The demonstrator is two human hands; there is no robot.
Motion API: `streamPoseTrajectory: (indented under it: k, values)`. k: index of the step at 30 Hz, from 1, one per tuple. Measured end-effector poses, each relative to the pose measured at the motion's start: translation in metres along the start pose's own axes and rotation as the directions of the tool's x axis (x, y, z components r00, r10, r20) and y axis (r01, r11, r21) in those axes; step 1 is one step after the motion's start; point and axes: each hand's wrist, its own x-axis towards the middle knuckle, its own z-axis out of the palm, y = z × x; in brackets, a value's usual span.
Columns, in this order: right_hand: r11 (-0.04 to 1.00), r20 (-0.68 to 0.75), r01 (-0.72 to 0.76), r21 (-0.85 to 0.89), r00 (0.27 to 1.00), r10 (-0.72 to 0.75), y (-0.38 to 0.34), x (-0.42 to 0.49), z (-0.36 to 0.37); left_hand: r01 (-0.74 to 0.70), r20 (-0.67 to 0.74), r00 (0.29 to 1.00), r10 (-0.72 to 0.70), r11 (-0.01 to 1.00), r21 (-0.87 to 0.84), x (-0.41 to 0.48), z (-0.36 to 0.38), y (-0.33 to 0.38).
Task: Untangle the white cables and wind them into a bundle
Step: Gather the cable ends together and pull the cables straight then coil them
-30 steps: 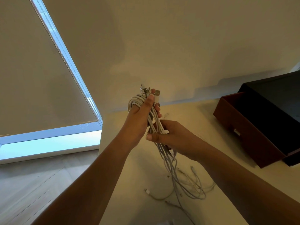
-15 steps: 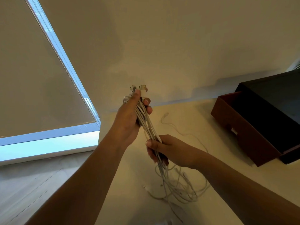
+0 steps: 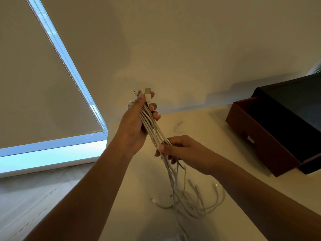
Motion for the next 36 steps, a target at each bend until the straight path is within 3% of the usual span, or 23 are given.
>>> streamPoseTrajectory:
  k: [11,23,32,36]
  values:
    - [0.986,-0.079,0.129,-0.106,0.987,-0.137,-0.005,0.0026,0.0023,0.001,-0.014,1.0,0.0,1.0,0.024,-0.0022,0.002,-0.0023]
    - [0.989,0.038,0.098,0.113,0.994,-0.102,-0.0062,0.0015,-0.004,0.011,-0.002,1.0,-0.011,1.0,0.001,-0.0006,0.0057,-0.0042]
    - [0.998,-0.069,0.018,0.06,0.998,-0.014,-0.01,0.0033,0.0003,-0.002,-0.022,1.0,0.004,0.999,0.052,-0.001,0.0038,-0.0057]
    - [0.988,-0.039,-0.015,0.155,0.999,0.021,-0.0108,0.0015,0.0016,0.002,-0.039,0.999,0.0,0.999,0.049,-0.0011,0.0032,-0.0053]
